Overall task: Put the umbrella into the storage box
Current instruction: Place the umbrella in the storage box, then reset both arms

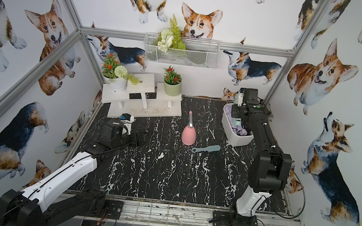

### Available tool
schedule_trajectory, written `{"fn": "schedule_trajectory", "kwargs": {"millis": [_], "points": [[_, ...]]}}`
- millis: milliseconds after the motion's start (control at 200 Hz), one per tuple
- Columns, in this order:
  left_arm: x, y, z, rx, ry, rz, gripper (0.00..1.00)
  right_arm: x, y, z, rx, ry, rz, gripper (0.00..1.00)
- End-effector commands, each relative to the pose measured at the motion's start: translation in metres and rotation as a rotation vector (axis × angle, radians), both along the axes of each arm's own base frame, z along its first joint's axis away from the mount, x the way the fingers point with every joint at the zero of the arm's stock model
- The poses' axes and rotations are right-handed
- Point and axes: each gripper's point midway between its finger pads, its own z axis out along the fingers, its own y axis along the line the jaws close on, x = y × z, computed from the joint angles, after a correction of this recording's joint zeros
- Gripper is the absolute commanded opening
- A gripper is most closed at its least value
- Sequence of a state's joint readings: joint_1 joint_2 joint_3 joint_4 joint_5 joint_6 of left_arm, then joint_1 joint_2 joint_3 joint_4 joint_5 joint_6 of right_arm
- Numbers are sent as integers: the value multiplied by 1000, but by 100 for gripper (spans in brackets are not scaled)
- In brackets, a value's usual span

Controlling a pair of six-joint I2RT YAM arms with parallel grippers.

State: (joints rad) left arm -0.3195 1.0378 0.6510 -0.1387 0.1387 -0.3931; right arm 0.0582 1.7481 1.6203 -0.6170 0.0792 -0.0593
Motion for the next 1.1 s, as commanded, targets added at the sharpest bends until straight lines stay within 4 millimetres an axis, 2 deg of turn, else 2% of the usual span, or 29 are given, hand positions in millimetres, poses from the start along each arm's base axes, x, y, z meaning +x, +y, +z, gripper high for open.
{"fn": "schedule_trajectory", "kwargs": {"millis": [0,130,215,250,355,450,516,551,606,731,881,926,941,1056,1096], "points": [[10,-2,7,8,-41,-7,100,1,-22,4,-159,11,-26,15],[16,-6,1,6,-24,-19,100,3,-30,-3,-236,46,-7,16],[18,-9,-3,5,-8,-28,100,4,-32,-15,-266,86,6,21],[19,-10,-4,3,-3,-30,100,4,-33,-20,-276,99,8,26],[21,-10,-7,7,5,-29,100,8,-38,-33,-312,130,1,51],[23,-8,-8,19,6,-17,100,14,-39,-39,-311,141,-5,61],[24,-7,-9,28,4,-11,100,15,-38,-39,-294,137,-14,62],[25,-6,-9,31,4,-9,100,15,-37,-37,-279,130,-17,67],[26,-5,-9,36,2,-2,100,14,-34,-33,-250,112,-19,68],[31,1,-8,66,-9,29,100,3,-31,-8,-179,13,-49,69],[42,23,0,160,-82,125,100,-24,-21,18,3,-173,-73,69],[46,33,3,199,-109,161,100,-33,-16,18,60,-225,-63,69],[47,36,4,212,-118,174,100,-34,-15,24,74,-261,-66,69],[56,64,8,268,-173,277,100,-54,-4,23,178,-391,-43,68],[58,75,8,267,-185,308,100,-63,-2,18,203,-423,-41,68]]}}
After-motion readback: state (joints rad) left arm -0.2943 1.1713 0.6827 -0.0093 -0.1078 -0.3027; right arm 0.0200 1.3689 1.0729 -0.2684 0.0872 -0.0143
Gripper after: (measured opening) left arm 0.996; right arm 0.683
